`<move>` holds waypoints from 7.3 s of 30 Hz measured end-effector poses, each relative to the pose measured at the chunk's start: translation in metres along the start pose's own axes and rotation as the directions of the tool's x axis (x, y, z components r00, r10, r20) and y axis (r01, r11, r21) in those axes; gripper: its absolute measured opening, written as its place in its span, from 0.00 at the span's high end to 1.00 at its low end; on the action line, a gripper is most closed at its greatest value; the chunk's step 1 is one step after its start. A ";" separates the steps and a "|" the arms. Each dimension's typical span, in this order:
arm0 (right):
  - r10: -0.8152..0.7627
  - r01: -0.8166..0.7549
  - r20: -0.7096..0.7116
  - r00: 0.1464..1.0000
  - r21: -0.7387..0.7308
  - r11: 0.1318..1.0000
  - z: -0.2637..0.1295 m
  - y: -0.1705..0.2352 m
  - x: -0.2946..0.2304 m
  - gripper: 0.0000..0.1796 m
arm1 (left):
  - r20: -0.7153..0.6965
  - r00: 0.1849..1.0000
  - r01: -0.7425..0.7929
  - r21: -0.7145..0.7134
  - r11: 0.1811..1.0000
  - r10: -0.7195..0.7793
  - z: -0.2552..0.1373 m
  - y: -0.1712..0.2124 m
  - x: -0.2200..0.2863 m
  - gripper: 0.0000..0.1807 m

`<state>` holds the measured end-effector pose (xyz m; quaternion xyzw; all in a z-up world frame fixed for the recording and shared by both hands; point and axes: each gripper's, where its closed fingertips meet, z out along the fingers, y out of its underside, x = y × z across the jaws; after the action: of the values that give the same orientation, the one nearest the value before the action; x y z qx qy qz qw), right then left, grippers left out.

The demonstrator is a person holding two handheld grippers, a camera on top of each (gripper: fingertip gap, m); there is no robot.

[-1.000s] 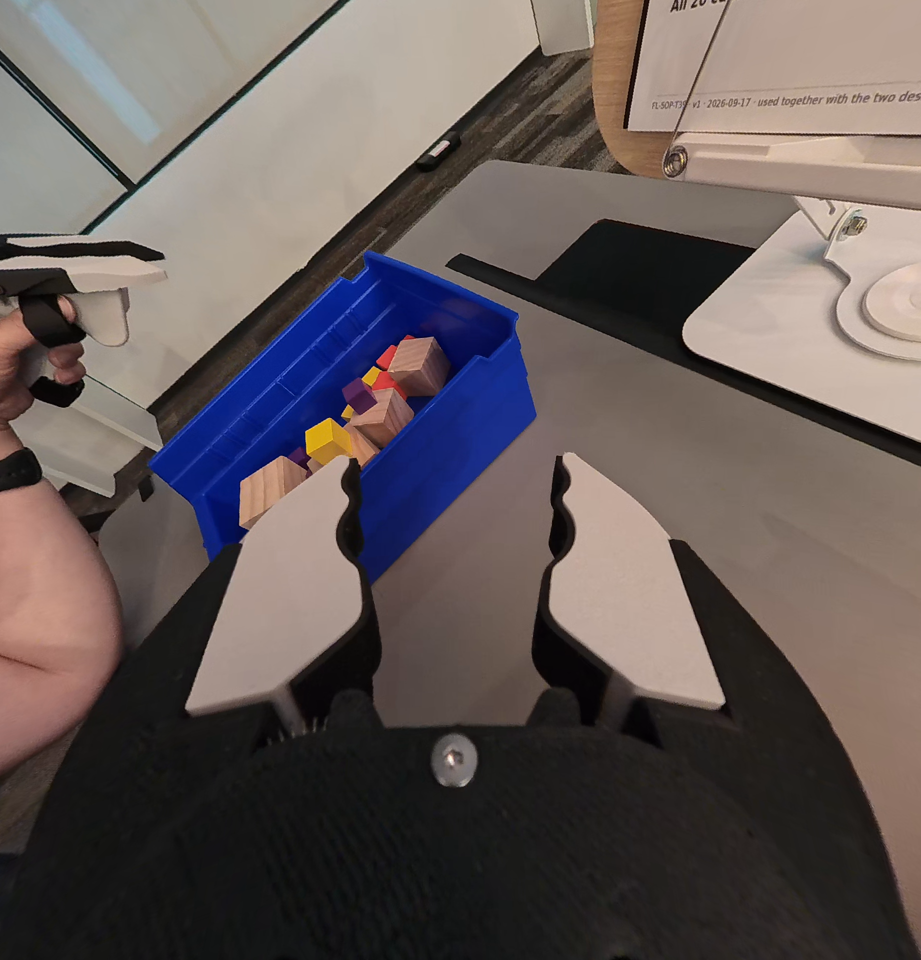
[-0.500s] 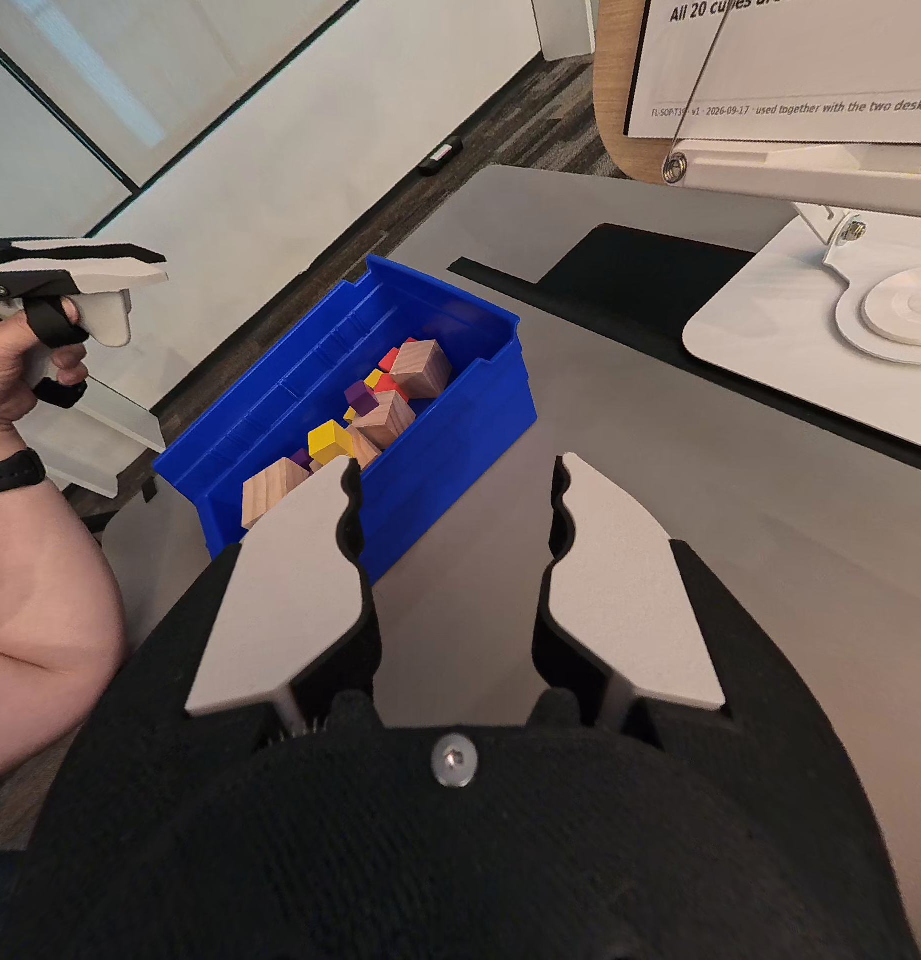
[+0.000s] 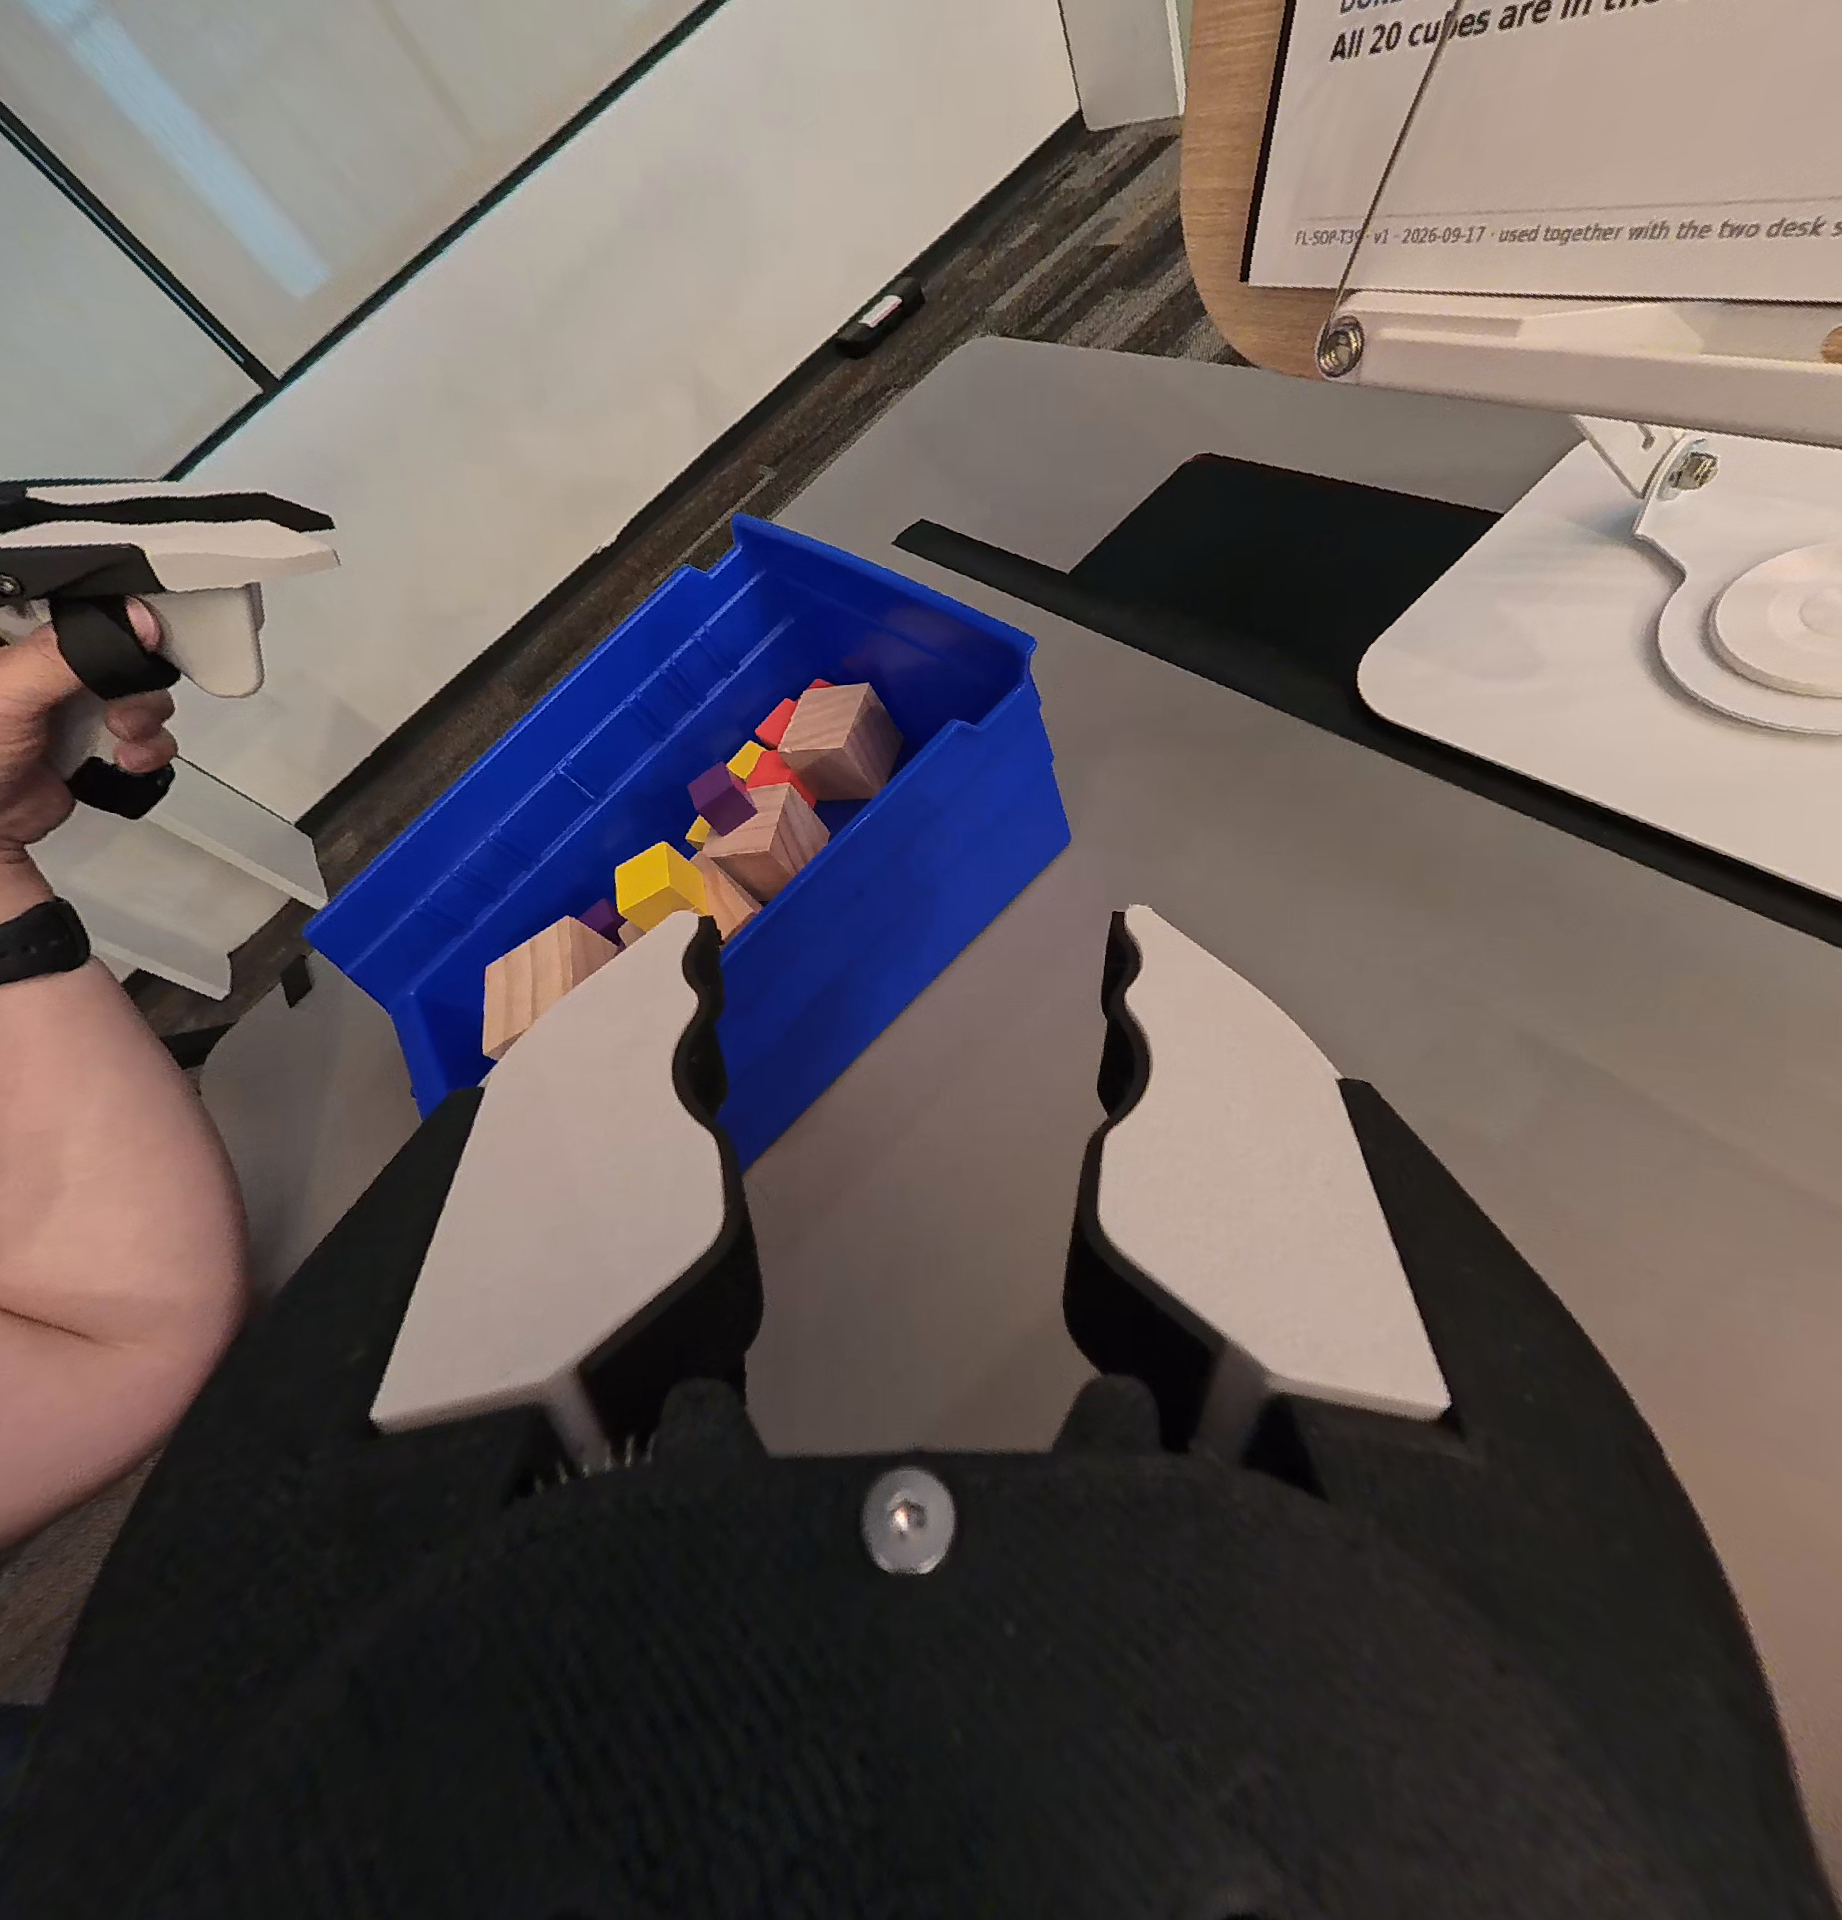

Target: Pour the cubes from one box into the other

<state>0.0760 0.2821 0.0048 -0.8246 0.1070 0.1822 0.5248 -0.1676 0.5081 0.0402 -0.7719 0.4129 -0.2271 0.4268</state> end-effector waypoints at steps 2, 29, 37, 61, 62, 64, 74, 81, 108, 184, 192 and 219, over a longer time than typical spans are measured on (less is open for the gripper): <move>-0.001 0.001 -0.001 1.000 0.003 1.000 -0.001 -0.001 0.000 0.61 | -0.001 1.000 0.000 0.002 1.000 0.000 -0.001 0.000 0.000 0.75; -0.021 0.018 -0.046 0.999 -0.061 0.998 0.016 0.017 0.003 0.61 | -0.006 1.000 0.019 0.005 1.000 -0.019 -0.007 0.001 -0.005 0.74; -0.034 0.030 -0.034 0.999 -0.105 0.994 0.053 0.037 -0.016 0.61 | -0.093 0.994 0.062 -0.024 0.998 -0.064 -0.001 0.009 -0.004 0.74; 0.063 -0.121 -0.208 0.976 -0.277 0.953 0.109 0.045 -0.045 0.56 | -0.255 0.965 -0.003 -0.262 0.965 -0.066 0.052 0.057 0.026 0.74; 0.060 -0.123 -0.210 0.976 -0.299 0.946 0.111 0.048 -0.047 0.55 | -0.254 0.964 0.005 -0.277 0.961 -0.078 0.054 0.060 0.026 0.74; 0.045 -0.125 -0.237 0.970 -0.334 0.934 0.115 0.052 -0.049 0.55 | -0.259 0.962 0.002 -0.323 0.946 -0.090 0.059 0.067 0.029 0.74; 0.017 -0.267 -0.408 0.913 -0.564 0.782 0.121 0.098 -0.027 0.66 | -0.161 0.986 -0.048 -0.457 0.888 -0.030 0.072 0.088 0.033 0.77; -0.033 -0.290 -0.414 0.909 -0.690 0.664 0.116 0.108 -0.035 0.79 | -0.107 0.993 -0.020 -0.602 0.798 -0.056 0.089 0.117 0.035 0.84; 0.042 -0.454 -0.524 0.850 -0.692 0.561 0.093 0.113 -0.008 0.94 | -0.058 0.997 -0.012 -0.725 0.689 -0.043 0.092 0.123 0.072 0.96; 0.103 -0.471 -0.519 0.848 -0.652 0.594 0.050 0.132 0.030 0.89 | -0.161 0.984 -0.067 -0.742 0.667 -0.080 0.099 0.129 0.139 0.95; 0.104 -0.468 -0.506 0.856 -0.674 0.571 0.050 0.135 0.030 0.85 | -0.163 0.983 -0.073 -0.751 0.656 -0.078 0.100 0.129 0.139 0.95; 0.113 -0.498 -0.529 0.841 -0.675 0.545 0.049 0.133 0.028 0.86 | -0.161 0.984 -0.067 -0.744 0.665 -0.081 0.097 0.121 0.137 0.95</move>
<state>0.0434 0.2696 -0.1355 -0.9546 0.2724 0.1173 0.0263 -0.0770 0.4048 -0.1138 -0.8566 0.5033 -0.1087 0.0333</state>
